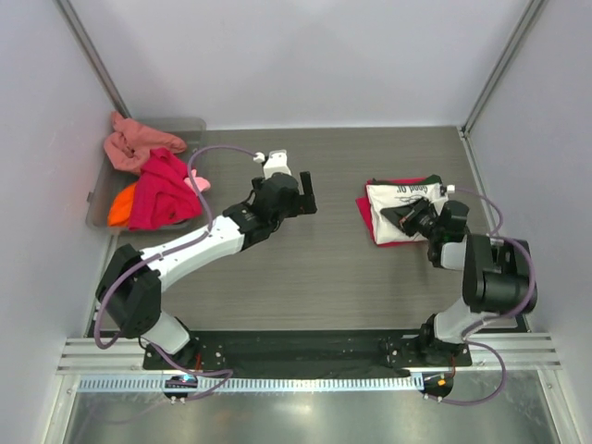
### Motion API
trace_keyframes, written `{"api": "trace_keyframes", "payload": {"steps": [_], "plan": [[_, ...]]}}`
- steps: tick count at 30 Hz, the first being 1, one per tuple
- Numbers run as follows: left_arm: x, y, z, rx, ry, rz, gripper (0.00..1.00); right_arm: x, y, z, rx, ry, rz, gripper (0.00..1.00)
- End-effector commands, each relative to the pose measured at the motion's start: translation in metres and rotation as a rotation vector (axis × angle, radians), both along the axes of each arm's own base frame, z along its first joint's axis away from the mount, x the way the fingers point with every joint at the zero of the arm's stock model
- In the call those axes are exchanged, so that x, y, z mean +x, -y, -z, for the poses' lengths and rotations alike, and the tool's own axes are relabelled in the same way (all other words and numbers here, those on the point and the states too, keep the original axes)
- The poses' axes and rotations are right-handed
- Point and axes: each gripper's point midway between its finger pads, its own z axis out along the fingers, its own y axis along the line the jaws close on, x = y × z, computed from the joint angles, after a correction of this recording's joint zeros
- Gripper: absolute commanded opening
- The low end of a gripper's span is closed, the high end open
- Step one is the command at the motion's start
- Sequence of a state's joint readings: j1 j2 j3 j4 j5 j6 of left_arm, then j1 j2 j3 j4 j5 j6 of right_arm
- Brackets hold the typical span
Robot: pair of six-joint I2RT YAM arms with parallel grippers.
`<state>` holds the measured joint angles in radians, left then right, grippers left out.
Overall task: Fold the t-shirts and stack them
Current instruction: Reset both grippers
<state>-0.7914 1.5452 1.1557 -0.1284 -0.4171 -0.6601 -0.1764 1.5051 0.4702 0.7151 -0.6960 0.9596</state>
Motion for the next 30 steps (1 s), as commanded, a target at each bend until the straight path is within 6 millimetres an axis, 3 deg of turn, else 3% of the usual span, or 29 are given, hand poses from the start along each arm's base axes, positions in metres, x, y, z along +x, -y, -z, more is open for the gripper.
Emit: {"api": "trace_keyframes", "payload": {"steps": [1, 3, 7, 8, 9, 11, 12, 14, 15, 16, 17, 18, 19, 21, 22, 25, 26, 27, 28, 29, 30], "plan": [[-0.001, -0.025, -0.004, 0.078, 0.029, -0.053, 0.98, 0.001, -0.005, 0.018, 0.042, 0.030, -0.018, 0.01], [-0.004, -0.032, 0.007, 0.109, 0.018, -0.061, 0.98, 0.003, -0.005, 0.035, 0.089, -0.003, -0.014, 0.01], [-0.010, -0.042, 0.025, 0.157, 0.000, -0.064, 0.97, 0.011, -0.010, 0.015, 0.119, 0.074, -0.057, 0.01], [-0.013, -0.047, 0.032, 0.170, -0.005, -0.069, 0.98, 0.011, -0.009, 0.018, 0.116, 0.043, -0.052, 0.01], [-0.013, -0.048, 0.034, 0.170, 0.000, -0.072, 0.98, 0.017, -0.006, 0.003, 0.072, 0.093, -0.048, 0.01], [-0.016, -0.052, 0.038, 0.167, 0.006, -0.073, 0.97, 0.018, -0.005, 0.003, 0.053, 0.058, -0.040, 0.01], [-0.017, -0.053, 0.040, 0.174, 0.011, -0.070, 0.97, 0.022, -0.004, -0.013, 0.020, 0.103, -0.039, 0.01], [-0.020, -0.062, 0.049, 0.197, 0.015, -0.083, 0.97, 0.020, -0.006, -0.007, -0.020, 0.039, -0.044, 0.01], [-0.018, -0.064, 0.043, 0.183, 0.042, -0.096, 0.98, 0.026, -0.013, -0.019, -0.072, 0.055, -0.042, 0.01], [-0.018, -0.068, 0.045, 0.194, 0.051, -0.106, 0.98, 0.028, -0.014, -0.014, -0.182, 0.073, -0.056, 0.01], [-0.018, -0.073, 0.045, 0.199, 0.056, -0.124, 0.99, 0.017, -0.021, 0.005, -0.233, -0.038, -0.074, 0.03], [-0.018, -0.076, 0.039, 0.188, 0.067, -0.133, 0.99, 0.018, -0.041, -0.001, -0.305, -0.022, -0.117, 0.04], [-0.017, -0.079, 0.038, 0.178, 0.068, -0.146, 0.99, 0.014, -0.040, 0.012, -0.405, -0.069, -0.109, 0.06], [-0.019, -0.082, 0.036, 0.157, 0.076, -0.156, 0.99, 0.014, -0.055, 0.011, -0.489, -0.077, -0.144, 0.09], [-0.019, -0.084, 0.036, 0.152, 0.074, -0.162, 0.99, 0.009, -0.049, 0.027, -0.570, -0.142, -0.144, 0.09], [-0.018, -0.092, 0.040, 0.130, 0.062, -0.198, 0.98, 0.012, -0.053, 0.033, -0.699, -0.186, -0.165, 0.09], [-0.016, -0.096, 0.040, 0.118, 0.058, -0.214, 0.98, 0.005, -0.045, 0.054, -0.790, -0.271, -0.176, 0.09], [-0.016, -0.094, 0.041, 0.111, 0.052, -0.206, 0.98, 0.013, -0.047, 0.048, -0.825, -0.267, -0.176, 0.09], [-0.015, -0.095, 0.040, 0.108, 0.052, -0.209, 0.98, 0.004, -0.051, 0.058, -0.873, -0.319, -0.214, 0.09], [-0.016, -0.094, 0.041, 0.110, 0.050, -0.203, 0.98, 0.006, -0.044, 0.070, -0.943, -0.361, -0.198, 0.09], [-0.016, -0.092, 0.040, 0.110, 0.050, -0.192, 0.98, 0.013, -0.044, 0.069, -0.976, -0.362, -0.191, 0.09]]}}
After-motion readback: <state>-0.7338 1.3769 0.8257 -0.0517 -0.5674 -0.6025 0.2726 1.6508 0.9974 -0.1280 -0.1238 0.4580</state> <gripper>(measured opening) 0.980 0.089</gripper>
